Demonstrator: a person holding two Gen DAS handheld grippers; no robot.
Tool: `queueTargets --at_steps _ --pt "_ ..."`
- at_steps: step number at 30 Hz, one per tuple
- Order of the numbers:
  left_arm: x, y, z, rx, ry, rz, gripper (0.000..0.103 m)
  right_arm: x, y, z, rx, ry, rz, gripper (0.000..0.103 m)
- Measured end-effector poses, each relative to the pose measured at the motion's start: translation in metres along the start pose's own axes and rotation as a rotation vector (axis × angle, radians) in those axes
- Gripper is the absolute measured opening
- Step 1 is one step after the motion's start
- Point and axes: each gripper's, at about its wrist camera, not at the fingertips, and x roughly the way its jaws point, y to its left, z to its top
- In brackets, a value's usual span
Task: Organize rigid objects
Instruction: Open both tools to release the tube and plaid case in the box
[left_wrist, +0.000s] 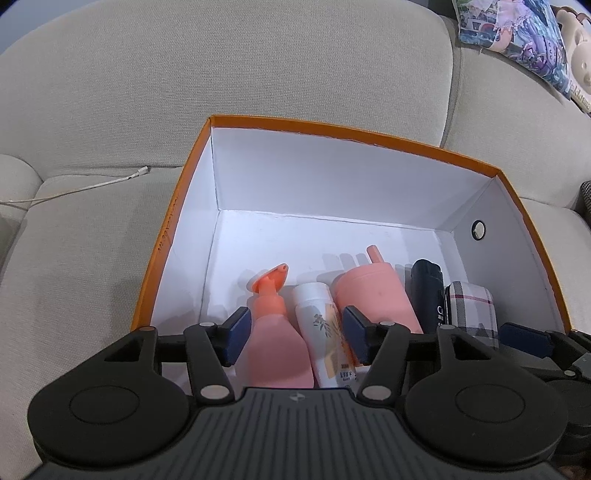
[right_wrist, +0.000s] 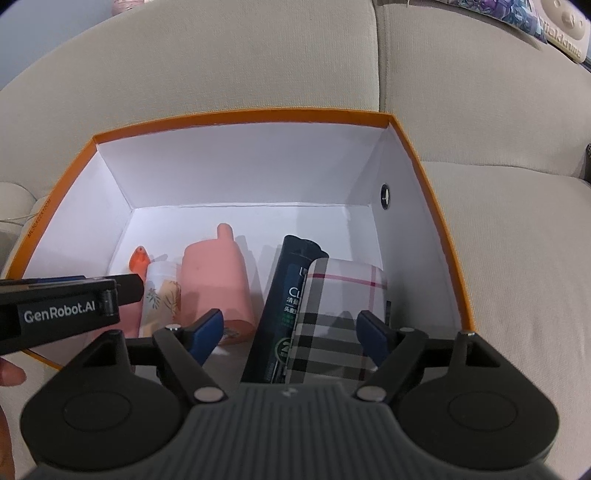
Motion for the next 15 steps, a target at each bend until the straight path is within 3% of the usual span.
queueTargets --at_steps 15 --pt "-0.0016 -0.0041 -0.0031 0.013 0.003 -0.005 0.077 -0.0004 0.0050 0.0004 -0.024 -0.003 -0.001 0.085"
